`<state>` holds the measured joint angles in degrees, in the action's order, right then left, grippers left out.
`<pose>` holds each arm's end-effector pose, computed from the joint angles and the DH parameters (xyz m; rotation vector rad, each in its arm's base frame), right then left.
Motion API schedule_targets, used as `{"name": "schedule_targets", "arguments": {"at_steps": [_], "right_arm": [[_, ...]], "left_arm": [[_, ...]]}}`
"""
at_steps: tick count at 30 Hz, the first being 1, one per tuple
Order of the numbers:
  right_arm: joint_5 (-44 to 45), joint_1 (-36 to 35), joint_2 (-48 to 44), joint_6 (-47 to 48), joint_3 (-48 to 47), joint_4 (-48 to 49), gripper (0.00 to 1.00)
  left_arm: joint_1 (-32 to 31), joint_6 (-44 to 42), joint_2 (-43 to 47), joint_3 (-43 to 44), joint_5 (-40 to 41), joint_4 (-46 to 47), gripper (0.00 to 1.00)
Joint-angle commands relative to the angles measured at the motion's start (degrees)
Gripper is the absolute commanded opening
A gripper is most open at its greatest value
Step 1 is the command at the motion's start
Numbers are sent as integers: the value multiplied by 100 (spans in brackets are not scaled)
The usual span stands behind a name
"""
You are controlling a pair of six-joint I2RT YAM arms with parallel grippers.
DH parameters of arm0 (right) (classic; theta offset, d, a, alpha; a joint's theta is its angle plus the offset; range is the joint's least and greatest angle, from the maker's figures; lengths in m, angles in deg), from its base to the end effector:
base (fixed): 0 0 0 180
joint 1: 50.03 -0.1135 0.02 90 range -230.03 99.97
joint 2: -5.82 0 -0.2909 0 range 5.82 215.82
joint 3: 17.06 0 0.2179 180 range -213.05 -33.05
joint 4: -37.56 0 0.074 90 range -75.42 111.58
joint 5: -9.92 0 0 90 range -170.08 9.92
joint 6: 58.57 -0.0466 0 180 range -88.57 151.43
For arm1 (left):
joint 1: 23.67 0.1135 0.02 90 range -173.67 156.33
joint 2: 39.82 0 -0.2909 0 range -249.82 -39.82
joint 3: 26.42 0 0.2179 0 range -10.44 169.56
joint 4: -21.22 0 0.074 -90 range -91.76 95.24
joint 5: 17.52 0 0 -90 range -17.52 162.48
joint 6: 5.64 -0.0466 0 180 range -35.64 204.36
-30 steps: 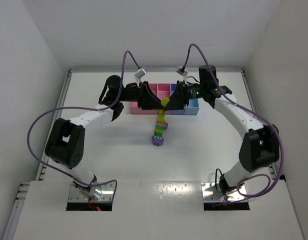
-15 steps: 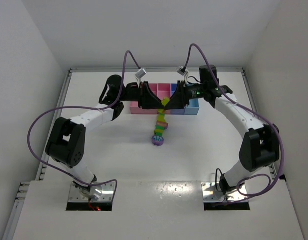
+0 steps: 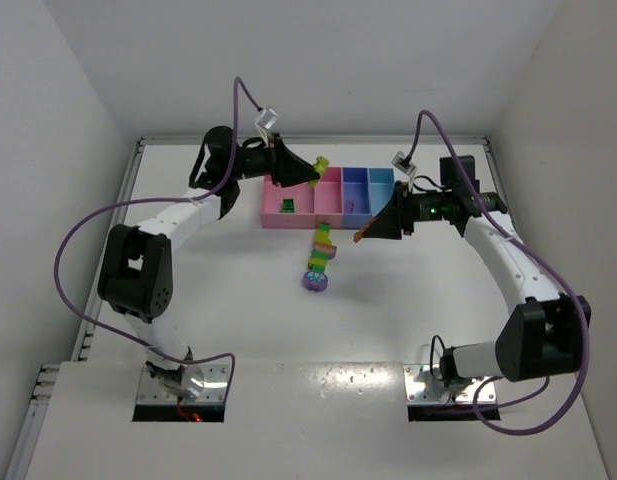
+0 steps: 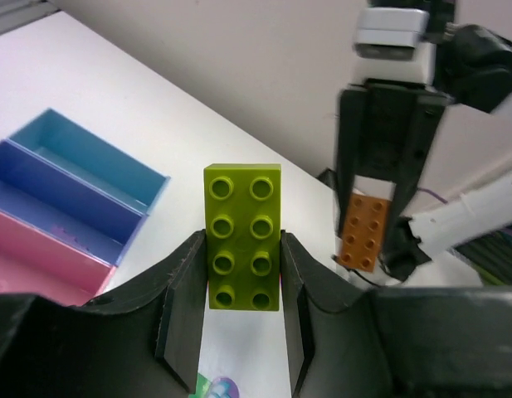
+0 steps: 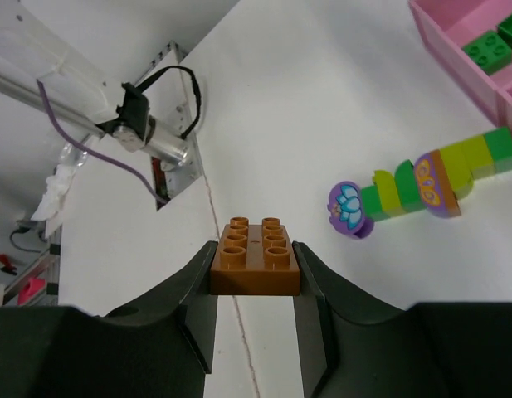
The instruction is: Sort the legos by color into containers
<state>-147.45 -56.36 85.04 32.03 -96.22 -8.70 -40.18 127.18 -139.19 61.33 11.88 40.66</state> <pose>0.2407 0.0700 0.3326 -0.6762 2.0302 1.4177 0.3497 -0.1460 0.3698 0.6096 1.6158 -1.5427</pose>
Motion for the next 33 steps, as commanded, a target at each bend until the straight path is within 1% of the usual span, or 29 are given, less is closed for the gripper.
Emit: {"name": "schedule_targets", "arguments": {"at_steps": [1,3,4,6,7,8,12,15,21,23,28,33], "right_arm": [[215,236,-336,274,51,-118,0],[417,448,-442,327,-2,-206,0],[505,561,-530,327,-62,-276,0],[689,667,-626,170,-63,-276,0],[751,668,-688,81,-63,-224,0],[822,755,-750,11,-63,-224,0],[1330,957,-1084,-551,-10,48,0],[1595,1072,-1269,-789,-10,154,0],[1763,1195,-1532,-1036,42,207,0],[1763,1248,-1585,-1088,42,146,0],[1763,1362,-1690,-1088,42,22,0],[1763,1415,-1691,-1088,42,-83,0]], "left_arm": [[-587,-1528,-160,774,914,-1419,0],[-852,-2040,-345,1084,1434,-2202,0],[-1062,-2190,-424,1224,1898,-2276,0],[-1248,-2191,-635,1453,2314,-2460,0],[-1319,-2191,-775,1585,2437,-2530,0],[-1459,-2191,-1099,1925,2621,-2601,0],[-1776,-2130,-1742,2508,3176,-2733,0],[-1891,-2182,-2207,2859,3343,-2786,0],[-1943,-2007,-2920,3448,3344,-2663,0],[-1943,-1866,-3113,3511,3291,-2523,0],[-1996,-1813,-3352,3958,3344,-2470,0],[-1996,-1752,-3580,4082,3283,-2470,0]]}}
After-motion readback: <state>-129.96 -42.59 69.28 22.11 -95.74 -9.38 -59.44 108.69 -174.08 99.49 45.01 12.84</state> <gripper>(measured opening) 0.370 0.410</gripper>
